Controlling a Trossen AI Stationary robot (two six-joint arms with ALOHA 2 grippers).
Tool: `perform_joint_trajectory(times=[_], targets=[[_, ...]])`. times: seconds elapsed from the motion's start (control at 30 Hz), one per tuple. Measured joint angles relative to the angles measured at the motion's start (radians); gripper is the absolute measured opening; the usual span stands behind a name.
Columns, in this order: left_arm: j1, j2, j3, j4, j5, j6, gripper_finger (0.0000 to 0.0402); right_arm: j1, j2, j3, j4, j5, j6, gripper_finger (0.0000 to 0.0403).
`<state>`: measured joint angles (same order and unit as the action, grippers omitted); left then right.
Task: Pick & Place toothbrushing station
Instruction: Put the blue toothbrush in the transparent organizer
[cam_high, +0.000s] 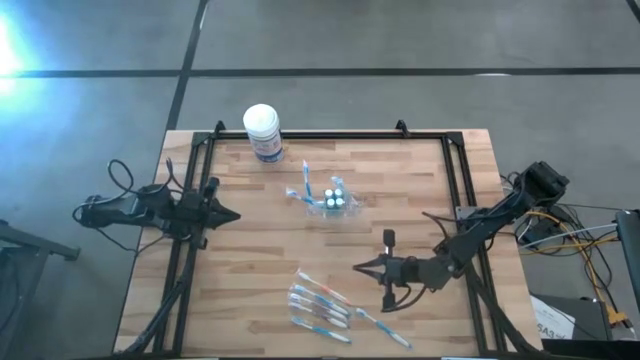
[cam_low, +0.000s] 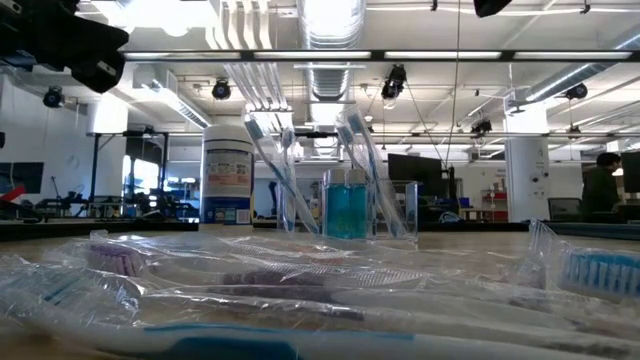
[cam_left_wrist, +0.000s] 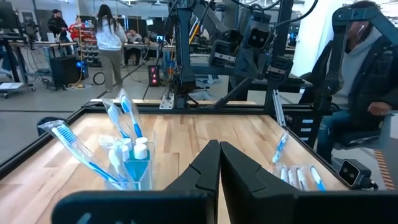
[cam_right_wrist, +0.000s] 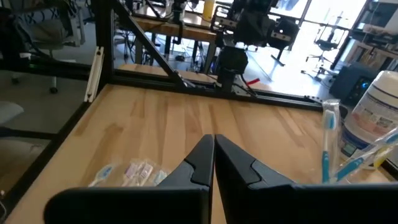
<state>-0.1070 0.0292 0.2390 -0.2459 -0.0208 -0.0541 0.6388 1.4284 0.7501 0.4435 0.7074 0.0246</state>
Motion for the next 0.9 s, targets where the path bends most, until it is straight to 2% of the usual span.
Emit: perform_joint_trajectory(times=[0.17,0.27,0.37,0.5,0.57,0.67,0.9], targets=[[0.0,0.0,-0.002,0.0,0.0,-0.006,0.0014,0.0,0.0,-0.006,-0.023,0.0,0.016,0.0008],[0.0,0.0,-0.008,0.0,0.0,-0.008,0.0014,0.007,0.0,0.016,-0.103,-0.001,0.125,0.0008],[0.0,0.0,-0.014,-0.001,0.0,-0.027,0.0016,0.037,0.0,0.101,-0.345,-0.006,0.299,0.0008],[0.0,0.0,-0.014,0.002,0.0,-0.033,0.0014,0.097,0.026,0.296,-0.842,-0.019,0.672,0.0008],[0.0,0.0,-0.014,0.006,0.0,-0.033,0.0014,0.122,0.066,0.395,-1.062,-0.065,0.858,0.0008],[0.0,0.002,-0.014,0.008,0.001,-0.033,0.0015,0.147,0.149,0.52,-1.245,-0.143,1.028,0.0008],[0.0,0.002,-0.015,0.007,0.002,-0.048,0.0014,0.154,0.352,0.72,-1.329,-0.408,1.262,0.0019]])
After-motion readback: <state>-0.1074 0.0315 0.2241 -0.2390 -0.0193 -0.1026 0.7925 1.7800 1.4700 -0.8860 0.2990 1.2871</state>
